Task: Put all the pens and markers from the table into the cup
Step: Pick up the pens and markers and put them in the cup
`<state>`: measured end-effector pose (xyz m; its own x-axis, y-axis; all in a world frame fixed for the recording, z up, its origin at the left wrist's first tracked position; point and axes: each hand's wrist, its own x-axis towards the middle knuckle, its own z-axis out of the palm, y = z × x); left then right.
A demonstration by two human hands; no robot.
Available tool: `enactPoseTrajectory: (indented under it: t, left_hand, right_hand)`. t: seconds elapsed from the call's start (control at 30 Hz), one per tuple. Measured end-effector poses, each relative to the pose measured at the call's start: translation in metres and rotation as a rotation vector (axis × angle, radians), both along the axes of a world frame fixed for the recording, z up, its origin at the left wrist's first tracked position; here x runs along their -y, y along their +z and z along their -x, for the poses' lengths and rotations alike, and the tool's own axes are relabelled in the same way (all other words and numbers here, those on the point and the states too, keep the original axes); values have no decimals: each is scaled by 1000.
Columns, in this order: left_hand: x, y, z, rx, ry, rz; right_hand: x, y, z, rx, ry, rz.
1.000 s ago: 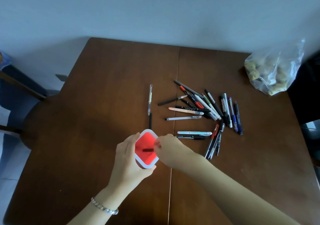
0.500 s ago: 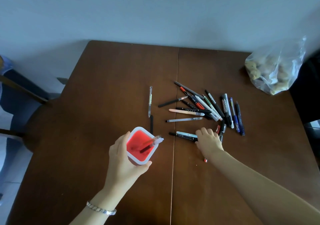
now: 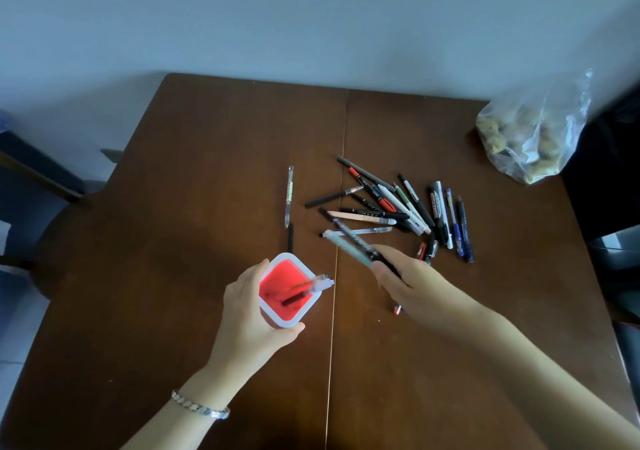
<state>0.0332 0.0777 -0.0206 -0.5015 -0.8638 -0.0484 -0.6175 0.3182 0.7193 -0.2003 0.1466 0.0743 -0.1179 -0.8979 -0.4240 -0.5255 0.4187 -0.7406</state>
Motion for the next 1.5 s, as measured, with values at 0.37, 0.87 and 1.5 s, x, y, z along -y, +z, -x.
enactPoseTrajectory:
  t: [0.37,0.87,1.5]
  left_hand:
    - [-24,-12,48,-9,-179,23]
    - [-17,-4,73,-194,-261,-367]
    - [86,-32,90,407,108,-190]
  right_hand:
    - [15,-18,-21,-325,116,-212]
    - [-48,-100,-19,72,-337,100]
    - [-10,-122,17,118,-409,157]
